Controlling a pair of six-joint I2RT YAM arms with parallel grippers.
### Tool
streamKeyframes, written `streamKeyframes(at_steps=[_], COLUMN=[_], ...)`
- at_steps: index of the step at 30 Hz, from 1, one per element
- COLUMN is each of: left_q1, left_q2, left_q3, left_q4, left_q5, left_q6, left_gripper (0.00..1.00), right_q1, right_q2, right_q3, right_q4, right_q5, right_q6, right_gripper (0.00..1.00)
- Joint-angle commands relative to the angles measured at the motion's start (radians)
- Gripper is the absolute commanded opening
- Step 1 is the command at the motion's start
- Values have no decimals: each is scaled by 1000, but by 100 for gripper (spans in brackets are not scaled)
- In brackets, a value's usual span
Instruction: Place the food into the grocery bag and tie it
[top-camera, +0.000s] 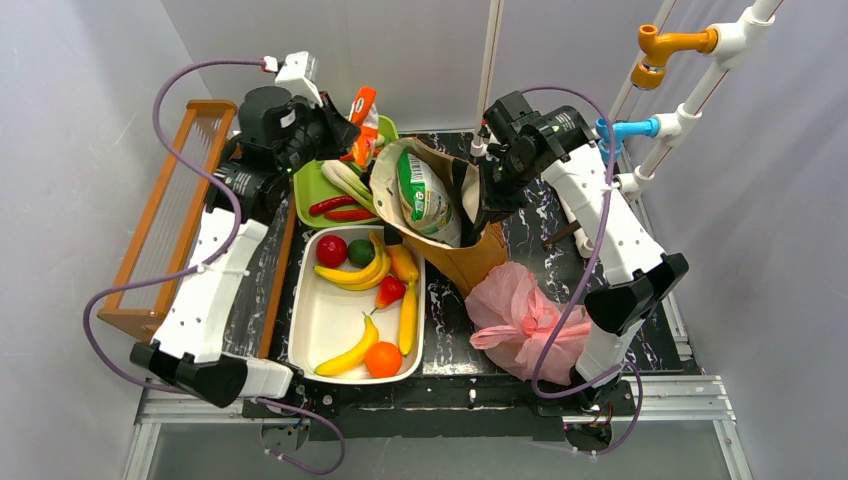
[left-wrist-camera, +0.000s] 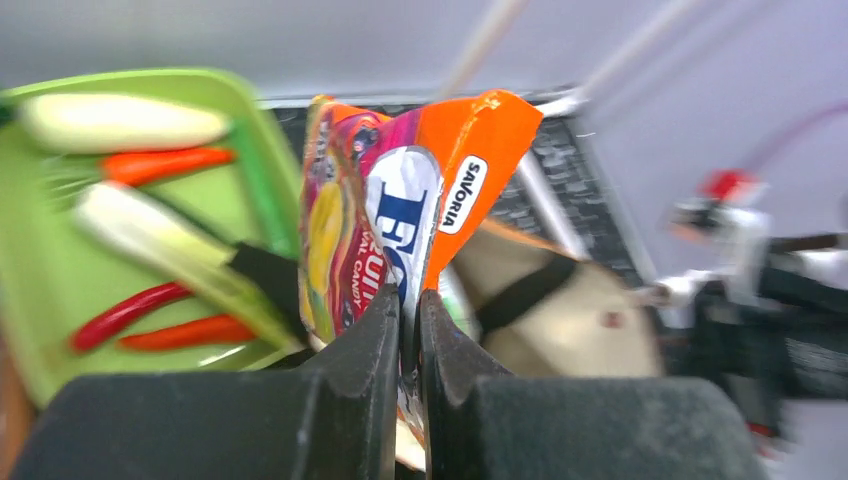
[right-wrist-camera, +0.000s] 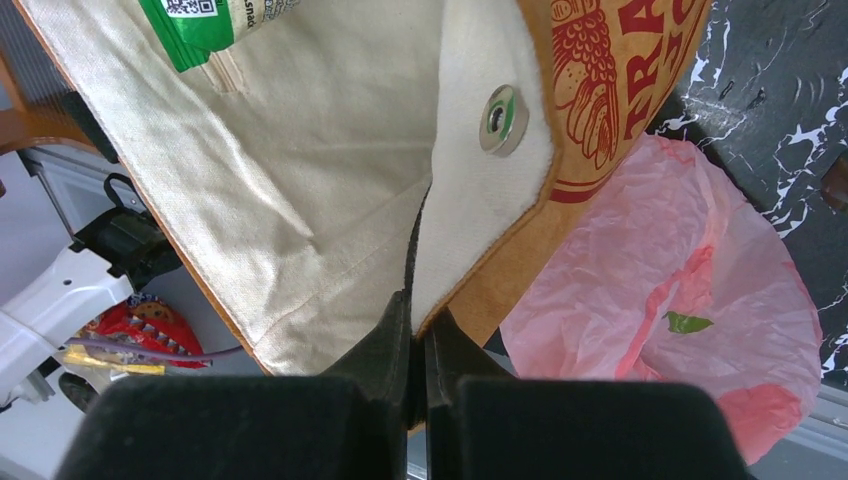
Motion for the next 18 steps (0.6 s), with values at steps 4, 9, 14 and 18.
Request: streamKeyframes(at_steps=[4, 9, 14, 18], left_q1=[-3, -12, -24, -49], left_q2=[-125, -153, -166, -162], left_q3=[-164, -351, -498, -553], left_q4=[457, 716, 865, 899], left_q5=[439, 436, 387, 353], left_q6=[-464, -719, -893, -926], left_gripper=[0, 0, 0, 0], right_q1=[-5, -6, -10, -16], right_q2=[0, 13, 3, -6], right_q3=[33, 49, 38, 31], right_q4=[16, 19, 24, 25], right_q5=[3, -1, -4, -3], right_q6=[24, 37, 45, 46], right_gripper=[1, 1, 1, 1])
